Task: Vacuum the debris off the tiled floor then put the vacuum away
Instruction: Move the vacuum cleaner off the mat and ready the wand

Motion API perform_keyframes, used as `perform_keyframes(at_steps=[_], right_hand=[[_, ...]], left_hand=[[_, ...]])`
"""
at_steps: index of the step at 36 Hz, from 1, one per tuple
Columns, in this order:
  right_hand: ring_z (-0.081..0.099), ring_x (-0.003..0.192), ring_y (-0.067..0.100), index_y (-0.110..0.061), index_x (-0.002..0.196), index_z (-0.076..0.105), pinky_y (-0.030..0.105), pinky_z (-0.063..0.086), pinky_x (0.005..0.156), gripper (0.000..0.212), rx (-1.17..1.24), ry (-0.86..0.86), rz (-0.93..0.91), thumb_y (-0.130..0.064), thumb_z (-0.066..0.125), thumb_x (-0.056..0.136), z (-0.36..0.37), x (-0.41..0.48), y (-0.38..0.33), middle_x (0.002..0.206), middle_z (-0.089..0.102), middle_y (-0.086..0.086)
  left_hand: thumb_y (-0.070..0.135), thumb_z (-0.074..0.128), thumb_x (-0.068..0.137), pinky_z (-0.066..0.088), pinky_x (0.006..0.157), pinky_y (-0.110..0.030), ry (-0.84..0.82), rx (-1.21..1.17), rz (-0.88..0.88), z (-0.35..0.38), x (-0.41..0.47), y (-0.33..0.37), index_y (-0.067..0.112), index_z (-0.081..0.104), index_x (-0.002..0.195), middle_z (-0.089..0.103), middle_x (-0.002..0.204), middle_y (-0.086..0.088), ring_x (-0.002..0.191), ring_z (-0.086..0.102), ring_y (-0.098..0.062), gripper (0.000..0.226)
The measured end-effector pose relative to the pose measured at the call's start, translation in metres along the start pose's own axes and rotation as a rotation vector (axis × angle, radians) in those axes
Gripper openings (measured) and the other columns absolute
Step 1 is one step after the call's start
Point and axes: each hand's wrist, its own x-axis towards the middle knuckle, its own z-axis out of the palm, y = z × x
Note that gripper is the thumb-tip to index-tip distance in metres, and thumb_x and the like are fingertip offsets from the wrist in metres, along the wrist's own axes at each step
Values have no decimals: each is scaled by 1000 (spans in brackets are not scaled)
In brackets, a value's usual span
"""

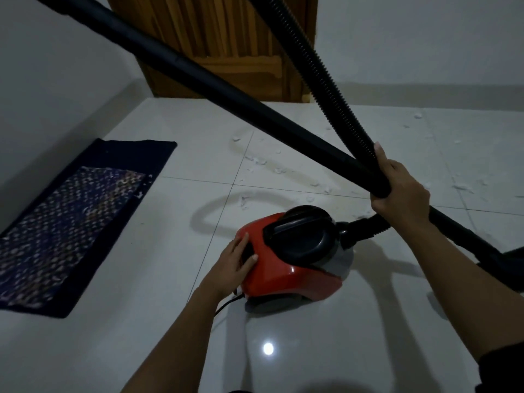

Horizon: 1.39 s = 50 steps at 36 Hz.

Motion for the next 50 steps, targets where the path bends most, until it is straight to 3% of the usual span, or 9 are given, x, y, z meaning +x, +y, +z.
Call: perform_keyframes(at_steps=[6,11,14,16,24,31,34,39,50], right_hand=[[61,79,37,-37,147,18,39,54,57,97,12,8,19,-1,64,70,3,3,-5,115,60,10],[62,81,37,-36,147,19,36,50,59,94,10,21,16,-1,64,72,7,4,-6,117,60,12],[61,80,39,-34,147,21,37,50,60,93,2,5,18,-1,63,72,10,6,-5,116,60,13],[61,81,40,-34,148,22,39,50,62,92,0,-11,33,-1,63,72,10,7,-5,115,60,13],[60,83,40,-34,149,20,38,48,63,90,3,-16,72,-4,62,76,13,9,-3,115,59,13],[60,88,40,-34,149,18,39,48,68,88,53,4,110,-4,61,78,12,8,-5,116,60,14],[60,89,40,-35,149,16,40,49,69,89,56,-2,116,-5,61,78,11,8,-7,116,60,14],[59,91,39,-36,150,15,38,47,70,90,57,-8,128,-5,60,78,10,7,-11,117,59,13],[61,87,37,-34,149,21,35,47,63,90,18,-27,60,-3,61,75,17,7,-22,116,60,11]], left_hand=[[44,43,96,20,117,-35,63,-118,-44,14,-2,-6,26,15,152,9,161,1,147,16,-18,65],[81,32,75,23,118,-52,169,-368,-158,30,10,-12,36,14,151,16,159,-2,146,18,-22,90],[80,32,78,20,117,-55,196,-486,-200,39,21,-13,42,13,148,15,159,-2,147,13,-23,82],[67,31,87,15,119,-55,215,-496,-232,42,25,-9,42,9,149,9,160,1,148,7,-22,70],[93,23,65,24,114,-58,273,-523,-266,52,35,-19,61,14,139,21,156,-1,143,25,-29,82],[91,23,69,25,114,-57,288,-523,-240,55,35,-25,64,13,137,27,154,-1,143,27,-24,74],[84,33,73,26,114,-57,255,-612,-247,50,31,-23,72,16,130,26,154,6,145,22,-23,61],[39,37,100,32,112,-55,214,-734,-212,41,23,-15,42,17,148,29,148,-1,139,30,-26,52],[28,45,99,45,105,-45,256,-750,-214,38,25,-20,37,30,146,40,144,1,129,45,-22,50]])
